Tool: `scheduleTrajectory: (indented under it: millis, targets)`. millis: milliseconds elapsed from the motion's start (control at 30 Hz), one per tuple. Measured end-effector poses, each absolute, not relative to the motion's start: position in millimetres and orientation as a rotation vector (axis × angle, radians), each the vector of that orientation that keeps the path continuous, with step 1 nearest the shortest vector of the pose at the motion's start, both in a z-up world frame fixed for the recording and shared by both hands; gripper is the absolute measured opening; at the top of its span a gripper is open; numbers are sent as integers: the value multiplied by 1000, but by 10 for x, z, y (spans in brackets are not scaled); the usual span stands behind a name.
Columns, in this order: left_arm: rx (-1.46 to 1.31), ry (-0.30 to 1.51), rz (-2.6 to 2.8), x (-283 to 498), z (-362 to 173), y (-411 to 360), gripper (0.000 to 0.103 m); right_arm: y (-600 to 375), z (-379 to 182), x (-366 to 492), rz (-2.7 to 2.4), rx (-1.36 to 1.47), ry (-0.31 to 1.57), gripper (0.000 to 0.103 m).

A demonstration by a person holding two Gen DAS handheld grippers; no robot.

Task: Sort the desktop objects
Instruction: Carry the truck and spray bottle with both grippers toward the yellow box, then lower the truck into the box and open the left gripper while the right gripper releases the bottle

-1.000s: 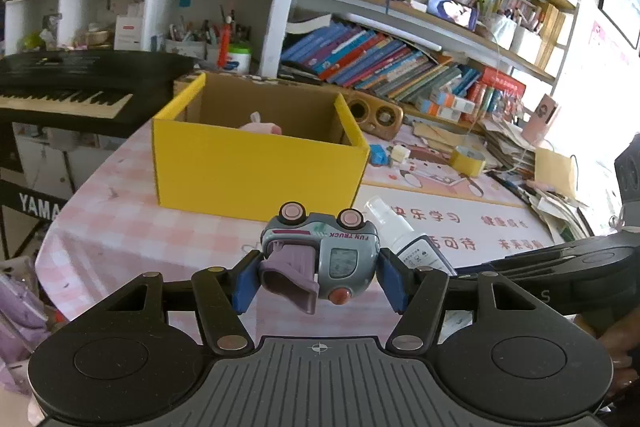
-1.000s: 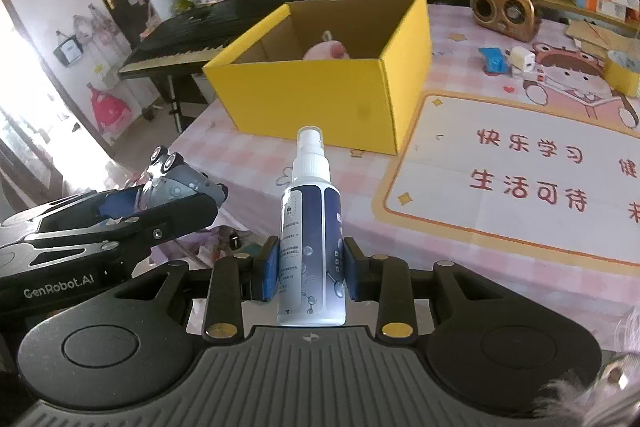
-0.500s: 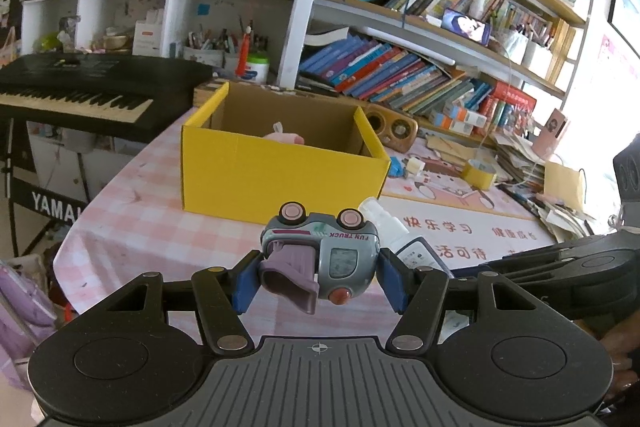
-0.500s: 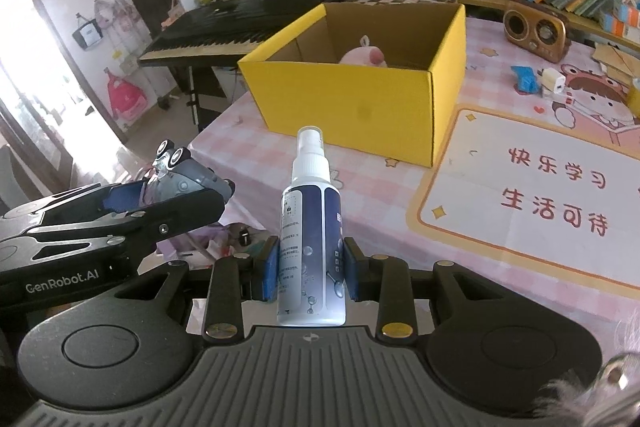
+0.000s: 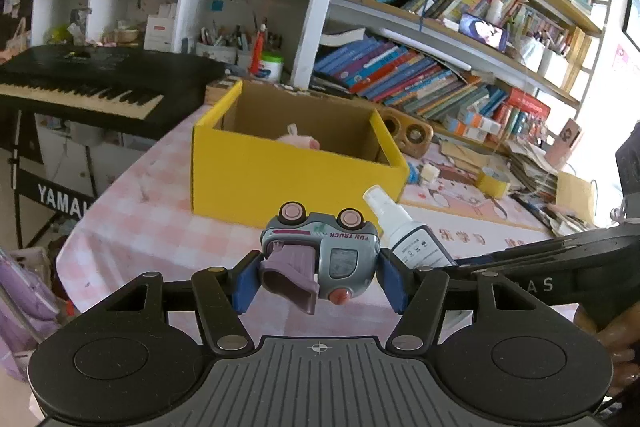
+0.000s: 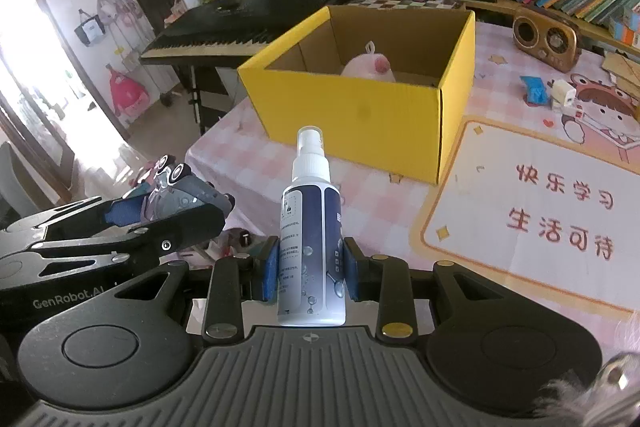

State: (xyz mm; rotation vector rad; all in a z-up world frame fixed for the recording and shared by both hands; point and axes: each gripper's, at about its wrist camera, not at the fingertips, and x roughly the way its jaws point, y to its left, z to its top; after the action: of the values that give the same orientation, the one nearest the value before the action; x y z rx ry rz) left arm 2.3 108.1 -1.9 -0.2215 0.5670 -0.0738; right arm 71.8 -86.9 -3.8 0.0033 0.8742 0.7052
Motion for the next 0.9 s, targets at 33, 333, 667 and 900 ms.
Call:
scheduleTrajectory:
  millis: [33,333,667,900]
  targets:
    - [-221,562,-67,51,-6,1092,62,-860,-31,764,710,7,873,30]
    - [-213,521,-8,466,126,1195,62,-712,134,1299,752,30,827,30]
    - [-176,461,38,1183,280,1282,62,-657,305,2073,755,42,752,30]
    - [-169,514,35,1705,137,1235,62,-597,309,2601,744,15,723,30]
